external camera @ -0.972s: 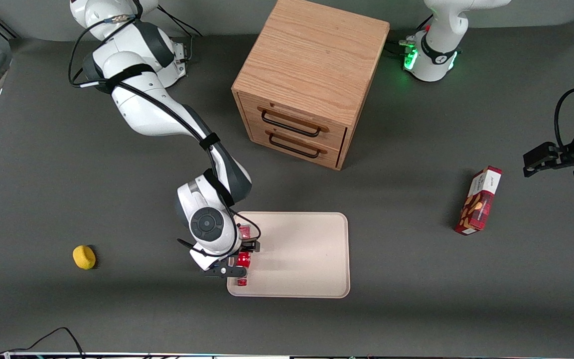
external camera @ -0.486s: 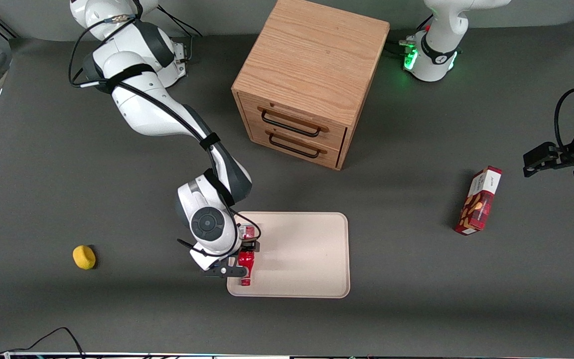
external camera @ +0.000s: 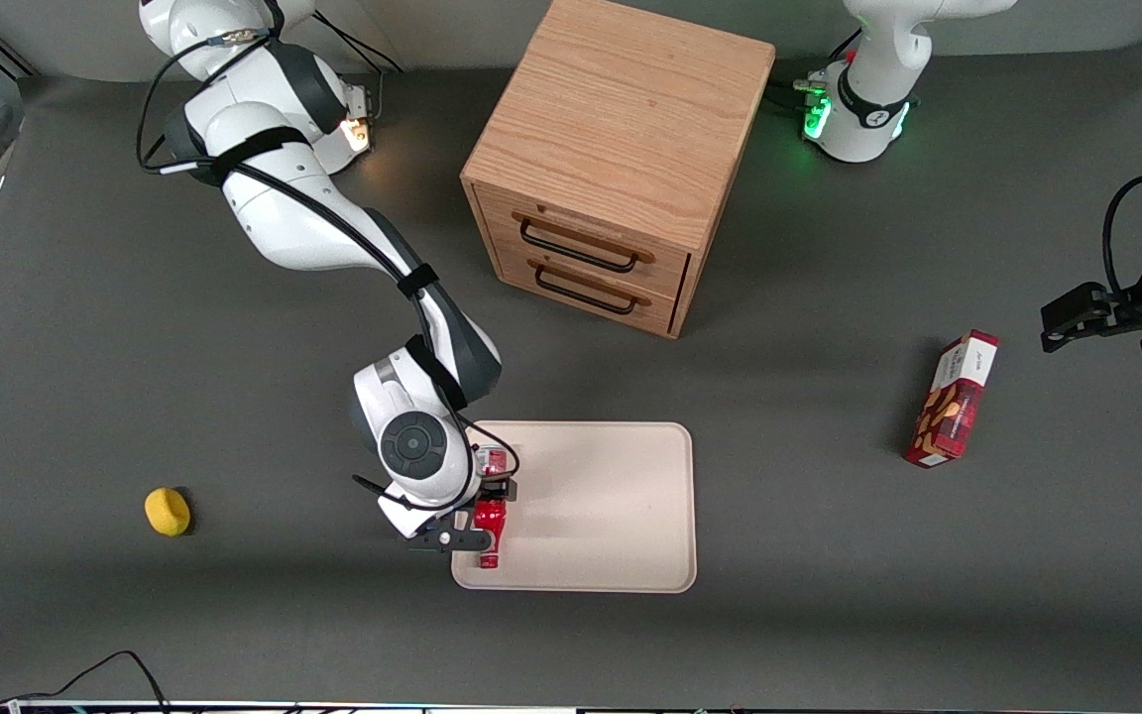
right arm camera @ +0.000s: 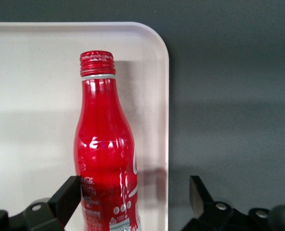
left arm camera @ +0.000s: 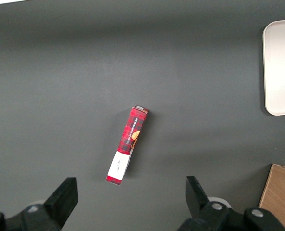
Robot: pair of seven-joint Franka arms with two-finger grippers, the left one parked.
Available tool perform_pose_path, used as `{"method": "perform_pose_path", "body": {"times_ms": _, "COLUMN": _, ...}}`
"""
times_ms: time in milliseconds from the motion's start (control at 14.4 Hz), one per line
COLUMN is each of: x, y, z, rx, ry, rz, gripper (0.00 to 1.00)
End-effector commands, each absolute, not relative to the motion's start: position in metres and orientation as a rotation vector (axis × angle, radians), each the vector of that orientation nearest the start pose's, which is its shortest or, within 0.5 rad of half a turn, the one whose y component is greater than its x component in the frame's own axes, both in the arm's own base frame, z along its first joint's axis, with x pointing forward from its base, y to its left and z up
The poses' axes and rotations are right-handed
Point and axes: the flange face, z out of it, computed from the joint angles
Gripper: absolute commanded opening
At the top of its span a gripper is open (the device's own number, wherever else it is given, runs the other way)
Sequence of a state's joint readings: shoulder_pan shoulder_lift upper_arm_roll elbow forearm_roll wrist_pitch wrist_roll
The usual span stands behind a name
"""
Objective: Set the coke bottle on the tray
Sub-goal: 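Lower the bottle onto the tray near its rim with the right gripper, then open the right gripper to release the bottle on the tray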
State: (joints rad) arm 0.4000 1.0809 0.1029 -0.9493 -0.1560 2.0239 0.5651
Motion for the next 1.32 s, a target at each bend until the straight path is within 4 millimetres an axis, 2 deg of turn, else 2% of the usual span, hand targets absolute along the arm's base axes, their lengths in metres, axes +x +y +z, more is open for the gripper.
{"method": "perform_pose_path", "body": {"times_ms": 0, "x": 0.709, "y": 0.346, "z": 0.206, "rx": -3.201, "ry": 0.049, "rz": -0.059, "gripper": 1.00}}
{"method": "perform_pose_path", "body": {"times_ms": 417, "x": 0.710, "y": 0.346, "z": 0.219, "rx": -3.197, "ry": 0.057, "rz": -0.064, "gripper": 1.00}}
{"method": "perform_pose_path", "body": {"times_ms": 556, "x": 0.711, "y": 0.347, "z": 0.234, "rx": -3.190, "ry": 0.058, "rz": -0.080, "gripper": 1.00}}
{"method": "perform_pose_path", "body": {"times_ms": 694, "x": 0.708, "y": 0.345, "z": 0.240, "rx": -3.201, "ry": 0.066, "rz": -0.037, "gripper": 1.00}}
{"method": "perform_pose_path", "body": {"times_ms": 833, "x": 0.706, "y": 0.340, "z": 0.259, "rx": -3.205, "ry": 0.079, "rz": -0.004, "gripper": 1.00}}
{"method": "perform_pose_path", "body": {"times_ms": 1042, "x": 0.698, "y": 0.338, "z": 0.271, "rx": -3.215, "ry": 0.075, "rz": 0.031, "gripper": 1.00}}
{"method": "perform_pose_path", "body": {"times_ms": 1250, "x": 0.685, "y": 0.327, "z": 0.291, "rx": -3.229, "ry": 0.097, "rz": 0.097, "gripper": 1.00}}
